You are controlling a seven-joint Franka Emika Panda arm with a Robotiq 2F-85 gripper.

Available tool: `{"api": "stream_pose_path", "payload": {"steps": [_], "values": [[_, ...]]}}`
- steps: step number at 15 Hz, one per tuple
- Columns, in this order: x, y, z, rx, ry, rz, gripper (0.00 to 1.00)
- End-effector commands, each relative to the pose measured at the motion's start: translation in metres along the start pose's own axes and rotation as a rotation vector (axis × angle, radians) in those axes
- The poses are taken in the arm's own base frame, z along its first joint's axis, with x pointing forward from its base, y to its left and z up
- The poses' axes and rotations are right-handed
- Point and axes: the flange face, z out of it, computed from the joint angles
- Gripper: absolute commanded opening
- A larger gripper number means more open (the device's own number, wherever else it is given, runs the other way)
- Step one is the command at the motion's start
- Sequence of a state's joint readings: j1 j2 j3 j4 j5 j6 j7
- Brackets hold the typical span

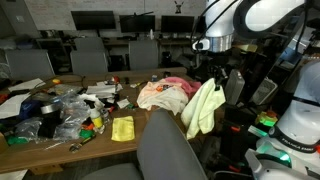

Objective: Pick up the two towels from the top of the brown box and put them on the backrest of the chair

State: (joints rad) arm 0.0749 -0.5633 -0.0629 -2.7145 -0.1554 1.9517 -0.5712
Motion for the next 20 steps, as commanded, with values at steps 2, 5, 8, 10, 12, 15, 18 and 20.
{"api": "stream_pose_path", "payload": {"steps": [2,5,8,10,12,15,18,20], "values": [[0.024,-0.035,-0.012,-0.058,-0.106,-0.217,0.01],[0.038,-0.061,-0.012,-0.109,-0.173,-0.340,0.01],[0.055,-0.085,-0.011,-0.173,-0.248,-0.445,0.01],[0.068,-0.100,-0.013,-0.213,-0.291,-0.494,0.01],[0.087,-0.115,-0.014,-0.245,-0.302,-0.533,0.01],[0.118,-0.127,-0.021,-0.255,-0.236,-0.533,0.01],[0.147,-0.126,-0.026,-0.233,-0.134,-0.469,0.01],[0.162,-0.126,-0.029,-0.194,-0.072,-0.424,0.01]]}}
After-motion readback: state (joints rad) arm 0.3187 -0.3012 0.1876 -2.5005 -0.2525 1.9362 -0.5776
